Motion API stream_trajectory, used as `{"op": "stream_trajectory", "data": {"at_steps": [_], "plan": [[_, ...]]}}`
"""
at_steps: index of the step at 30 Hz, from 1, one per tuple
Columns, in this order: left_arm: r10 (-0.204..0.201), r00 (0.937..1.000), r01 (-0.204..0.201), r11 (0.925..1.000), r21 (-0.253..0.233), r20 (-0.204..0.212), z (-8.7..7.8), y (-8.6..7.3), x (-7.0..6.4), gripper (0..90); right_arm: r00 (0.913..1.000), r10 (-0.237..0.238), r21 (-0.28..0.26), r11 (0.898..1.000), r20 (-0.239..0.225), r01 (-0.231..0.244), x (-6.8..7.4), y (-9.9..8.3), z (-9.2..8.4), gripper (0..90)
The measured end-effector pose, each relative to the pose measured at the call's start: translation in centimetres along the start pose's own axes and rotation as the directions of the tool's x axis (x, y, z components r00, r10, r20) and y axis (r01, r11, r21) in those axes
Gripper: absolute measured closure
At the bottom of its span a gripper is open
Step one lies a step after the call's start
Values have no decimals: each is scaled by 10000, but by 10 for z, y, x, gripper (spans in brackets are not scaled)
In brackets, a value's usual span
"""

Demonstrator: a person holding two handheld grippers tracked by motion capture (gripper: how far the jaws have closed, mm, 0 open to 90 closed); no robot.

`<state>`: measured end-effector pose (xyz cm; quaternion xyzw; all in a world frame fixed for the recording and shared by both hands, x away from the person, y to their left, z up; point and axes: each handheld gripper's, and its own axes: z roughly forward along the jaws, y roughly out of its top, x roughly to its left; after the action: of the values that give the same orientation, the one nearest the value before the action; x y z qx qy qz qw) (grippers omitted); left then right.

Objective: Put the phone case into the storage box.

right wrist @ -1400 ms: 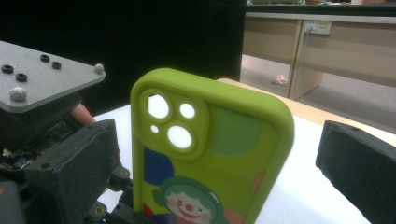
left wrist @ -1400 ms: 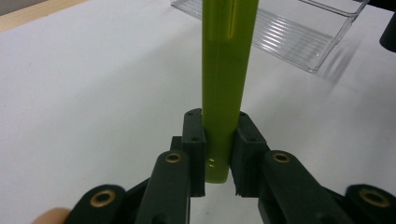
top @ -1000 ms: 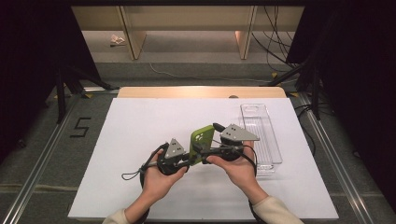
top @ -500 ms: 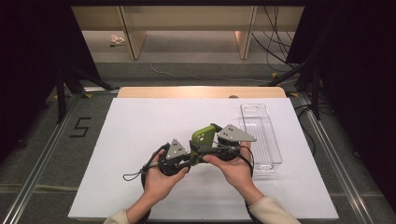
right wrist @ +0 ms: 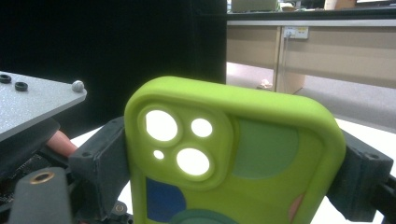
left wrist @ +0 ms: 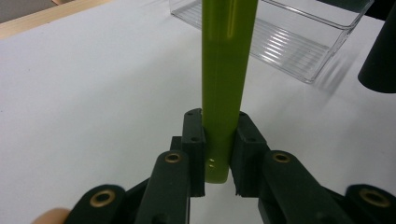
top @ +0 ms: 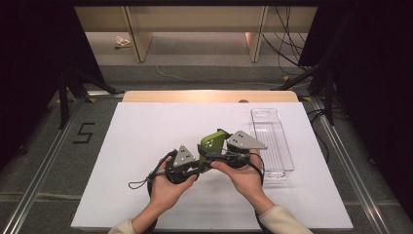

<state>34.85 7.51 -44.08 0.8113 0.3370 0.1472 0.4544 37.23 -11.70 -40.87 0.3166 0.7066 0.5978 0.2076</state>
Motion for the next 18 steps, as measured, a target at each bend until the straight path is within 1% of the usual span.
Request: {"op": "stream_trajectory", "data": {"at_steps": [6,11,18], "plan": [[23,10000,-23,10000,-46,-9,0,0,0,776,10000,-30,-30,10000,-38,30,0,0,-1,156],[51,10000,-50,9999,-108,67,0,0,0,774,9999,-134,-73,9999,-109,134,1,2,-2,164],[194,9998,-193,9997,-174,28,-1,1,0,771,9996,-194,-38,9998,-226,193,0,4,-3,170]]}}
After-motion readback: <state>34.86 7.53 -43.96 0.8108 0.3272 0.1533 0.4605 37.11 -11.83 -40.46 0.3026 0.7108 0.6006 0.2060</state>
